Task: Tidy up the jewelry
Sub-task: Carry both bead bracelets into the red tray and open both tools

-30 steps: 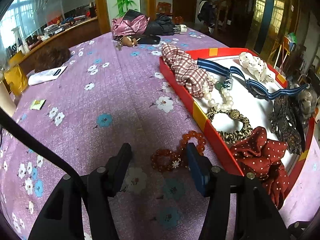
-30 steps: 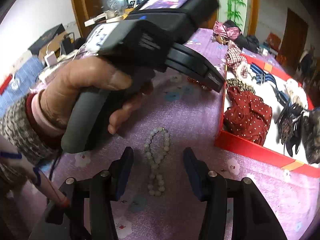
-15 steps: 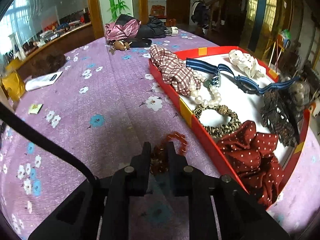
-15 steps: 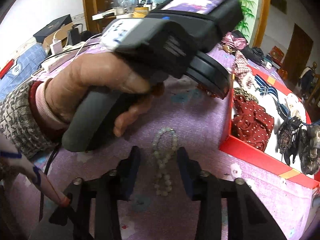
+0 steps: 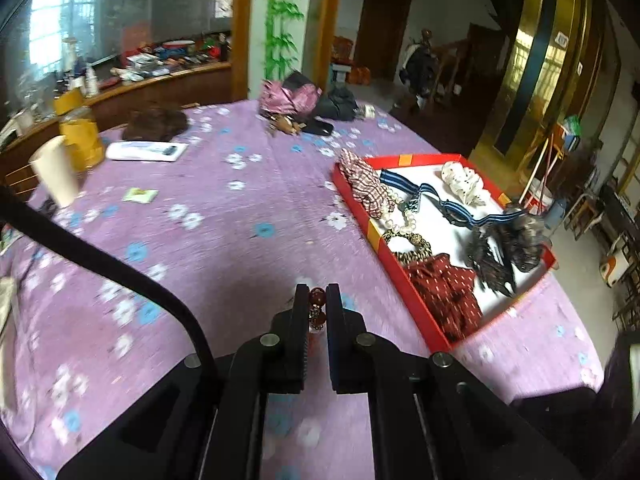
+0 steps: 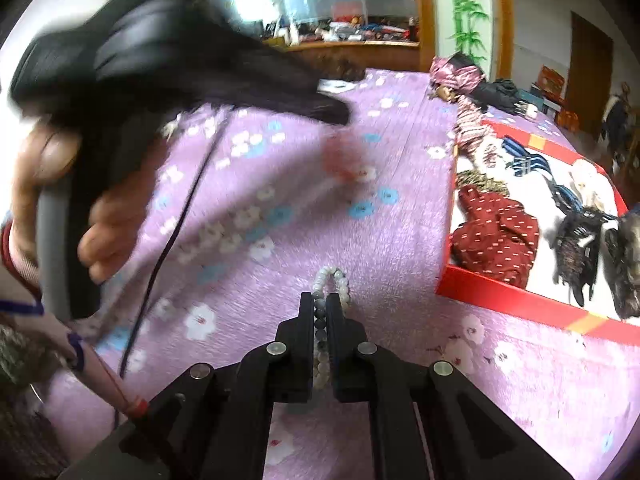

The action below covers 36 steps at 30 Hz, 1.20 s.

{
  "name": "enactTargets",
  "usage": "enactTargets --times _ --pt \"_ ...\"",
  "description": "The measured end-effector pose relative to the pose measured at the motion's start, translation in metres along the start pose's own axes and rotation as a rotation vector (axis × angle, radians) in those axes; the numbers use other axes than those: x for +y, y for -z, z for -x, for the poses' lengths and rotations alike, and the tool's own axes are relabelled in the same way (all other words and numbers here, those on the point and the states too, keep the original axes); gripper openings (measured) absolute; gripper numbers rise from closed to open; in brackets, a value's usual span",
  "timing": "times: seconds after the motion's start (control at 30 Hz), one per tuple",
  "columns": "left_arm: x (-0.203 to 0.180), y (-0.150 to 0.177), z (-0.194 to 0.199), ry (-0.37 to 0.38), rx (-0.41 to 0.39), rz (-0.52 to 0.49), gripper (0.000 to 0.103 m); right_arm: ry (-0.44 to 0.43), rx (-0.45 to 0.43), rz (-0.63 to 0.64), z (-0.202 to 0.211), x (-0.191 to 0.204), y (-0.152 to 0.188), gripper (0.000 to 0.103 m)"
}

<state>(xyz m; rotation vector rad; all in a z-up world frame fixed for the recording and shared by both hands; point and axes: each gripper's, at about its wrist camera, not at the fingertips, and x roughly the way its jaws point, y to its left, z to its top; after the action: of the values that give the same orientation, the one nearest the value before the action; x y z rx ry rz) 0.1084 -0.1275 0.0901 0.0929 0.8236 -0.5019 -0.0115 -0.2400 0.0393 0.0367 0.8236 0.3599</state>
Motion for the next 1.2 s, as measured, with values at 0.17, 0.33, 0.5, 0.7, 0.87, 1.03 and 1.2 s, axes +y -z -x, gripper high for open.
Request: enactTargets --times 0.17,0.33,0.5,0.7,0.87,1.03,1.2 --pt "0.005 0.012 0.048 0.021 -0.031 0.016 0.007 0.013 -0.075 -0.040 0.045 0.002 -0.005 0.006" --pt "-0.005 0.013 0.077 0.061 -0.060 0.012 0.007 0.048 -0.144 -0.084 0.089 -0.009 -0.016 0.006" --pt "-0.028 0.002 0.088 0.102 -0.059 -0.021 0.007 0.103 -0.201 -0.125 0.126 -0.033 -0.030 0.006" --pt "-0.067 -0.028 0.074 0.143 -0.044 -0.071 0.007 0.135 -0.219 -0.216 0.146 -0.083 -0.061 0.006" --pt "-0.095 -0.057 0.033 0.161 -0.001 -0.059 0.007 0.152 -0.188 -0.299 0.131 -0.130 -0.082 0.006" --pt "-0.118 -0.073 -0.019 0.170 0.058 -0.053 0.007 0.178 -0.148 -0.336 0.107 -0.166 -0.098 0.006" --pt "-0.130 -0.079 -0.068 0.174 0.110 -0.044 0.007 0.174 -0.118 -0.372 0.076 -0.198 -0.111 0.006"
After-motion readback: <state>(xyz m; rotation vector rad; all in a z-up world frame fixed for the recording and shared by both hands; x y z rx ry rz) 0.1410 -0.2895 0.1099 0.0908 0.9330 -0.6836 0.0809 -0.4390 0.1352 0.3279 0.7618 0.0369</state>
